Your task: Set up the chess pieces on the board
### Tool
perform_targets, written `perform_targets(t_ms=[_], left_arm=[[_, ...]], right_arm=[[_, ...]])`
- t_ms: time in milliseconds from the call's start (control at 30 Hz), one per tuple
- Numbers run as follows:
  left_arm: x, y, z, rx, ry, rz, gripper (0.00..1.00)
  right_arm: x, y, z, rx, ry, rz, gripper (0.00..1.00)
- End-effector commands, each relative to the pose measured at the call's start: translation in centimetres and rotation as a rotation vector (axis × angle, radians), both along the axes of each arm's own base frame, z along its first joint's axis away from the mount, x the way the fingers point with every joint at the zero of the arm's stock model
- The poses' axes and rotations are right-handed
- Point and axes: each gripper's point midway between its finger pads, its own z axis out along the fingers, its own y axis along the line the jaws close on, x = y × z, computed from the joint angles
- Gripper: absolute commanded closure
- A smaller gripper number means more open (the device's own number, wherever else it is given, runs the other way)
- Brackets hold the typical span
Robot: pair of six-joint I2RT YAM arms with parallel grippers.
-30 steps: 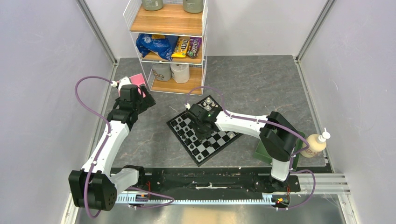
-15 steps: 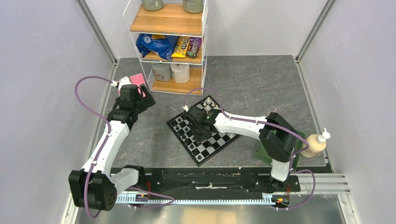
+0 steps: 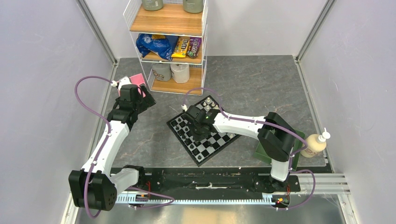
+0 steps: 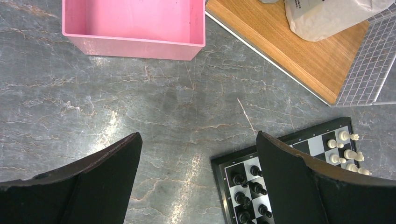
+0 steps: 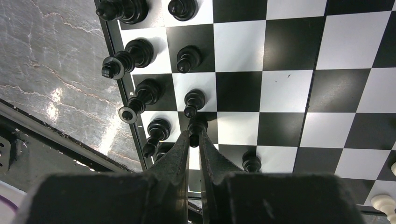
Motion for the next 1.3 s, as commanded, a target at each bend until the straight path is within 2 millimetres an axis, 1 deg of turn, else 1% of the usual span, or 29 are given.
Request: perform_targets(t_ms=[0, 367, 467, 533, 600, 700, 800, 867, 1033, 1100, 1167, 1267], left_arm=[[0.5, 0.2, 0.4, 0.004, -0.029, 0.007, 0.0], [0.5, 0.2, 0.4, 0.003, -0.03, 0.005, 0.0], [0.5, 0.2, 0.4, 0.0, -0.03, 0.004, 0.0], [0.5, 0.1, 0.5, -0.002, -0.033, 0.003, 0.0], [0.5, 0.1, 0.6, -0.004, -0.035, 0.002, 0.0], [0.5, 0.1, 0.6, -0.008, -0.035, 0.004, 0.0], [0.5, 0.0, 0.6, -0.015, -0.036, 0.003, 0.0], [0.6, -0.2, 0.5, -0.024, -0.04, 0.003, 0.0], [1.0, -0.4, 0.5, -0.041, -0.042, 0.002, 0.0], [1.1, -0.5, 0.4, -0.041, -0.037, 0.003, 0.0], [1.1, -0.4, 0.3, -0.038, -0.03, 0.008, 0.0], [1.1, 0.0, 0.5, -0.032, -0.024, 0.028, 0.0]], right_arm=[[0.3, 1.2, 0.3, 0.026, -0.011, 0.0, 0.84], [-0.2, 0.8, 0.5, 0.026, -0.007, 0.008, 0.79], [-0.1, 0.9, 0.9, 0.032, -0.017, 0.011, 0.73], [0.1, 1.0, 1.6, 0.043, -0.029, 0.013, 0.71], [0.3, 0.9, 2.5, 0.053, -0.049, 0.015, 0.65], [0.7, 0.7, 4.0, 0.067, -0.088, 0.013, 0.58], [1.0, 0.2, 5.0, 0.071, -0.116, 0.01, 0.5], [1.2, -0.3, 5.4, 0.063, -0.14, 0.002, 0.42], [2.4, -1.8, 6.3, 0.035, -0.212, -0.032, 0.29], [3.1, -2.5, 6.8, 0.021, -0.257, -0.061, 0.19], [4.1, -3.3, 7.6, 0.006, -0.313, -0.103, 0.04], [5.2, -4.1, 8.3, 0.021, -0.355, -0.162, 0.03]])
